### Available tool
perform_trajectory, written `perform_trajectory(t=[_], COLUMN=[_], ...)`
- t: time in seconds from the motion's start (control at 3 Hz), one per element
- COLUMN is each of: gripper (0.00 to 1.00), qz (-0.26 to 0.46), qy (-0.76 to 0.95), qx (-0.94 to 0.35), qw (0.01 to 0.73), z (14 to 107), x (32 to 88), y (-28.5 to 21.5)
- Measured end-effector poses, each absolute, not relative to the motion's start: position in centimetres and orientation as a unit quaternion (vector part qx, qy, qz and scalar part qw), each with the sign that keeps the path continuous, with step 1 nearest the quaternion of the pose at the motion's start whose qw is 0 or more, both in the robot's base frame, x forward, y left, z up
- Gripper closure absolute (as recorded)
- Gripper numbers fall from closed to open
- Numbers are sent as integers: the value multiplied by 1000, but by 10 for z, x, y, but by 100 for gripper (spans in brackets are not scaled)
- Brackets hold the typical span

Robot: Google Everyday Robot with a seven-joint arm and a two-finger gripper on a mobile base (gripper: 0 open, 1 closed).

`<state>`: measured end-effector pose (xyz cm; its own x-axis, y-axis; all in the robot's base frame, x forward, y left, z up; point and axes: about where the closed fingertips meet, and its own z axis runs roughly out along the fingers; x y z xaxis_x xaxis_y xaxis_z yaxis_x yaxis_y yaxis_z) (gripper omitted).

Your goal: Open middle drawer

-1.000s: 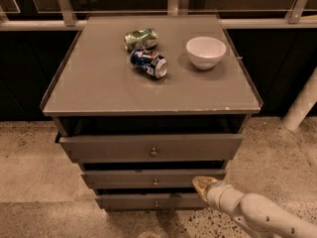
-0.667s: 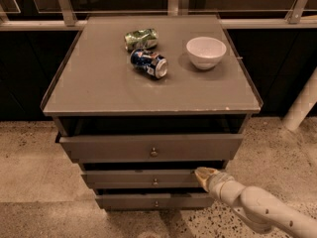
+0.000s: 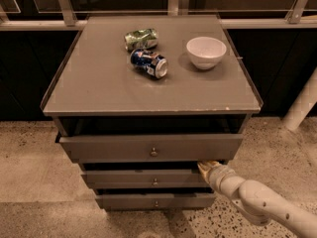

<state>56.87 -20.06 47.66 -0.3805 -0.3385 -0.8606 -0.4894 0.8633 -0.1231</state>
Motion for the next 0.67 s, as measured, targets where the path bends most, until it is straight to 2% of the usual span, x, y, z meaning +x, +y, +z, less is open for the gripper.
perform_trajectory(t=[0.67], gripper=[100], qz=[59], qy=[848], qx=[-245], qw=[466], z=[442], x=[562], y=[-196])
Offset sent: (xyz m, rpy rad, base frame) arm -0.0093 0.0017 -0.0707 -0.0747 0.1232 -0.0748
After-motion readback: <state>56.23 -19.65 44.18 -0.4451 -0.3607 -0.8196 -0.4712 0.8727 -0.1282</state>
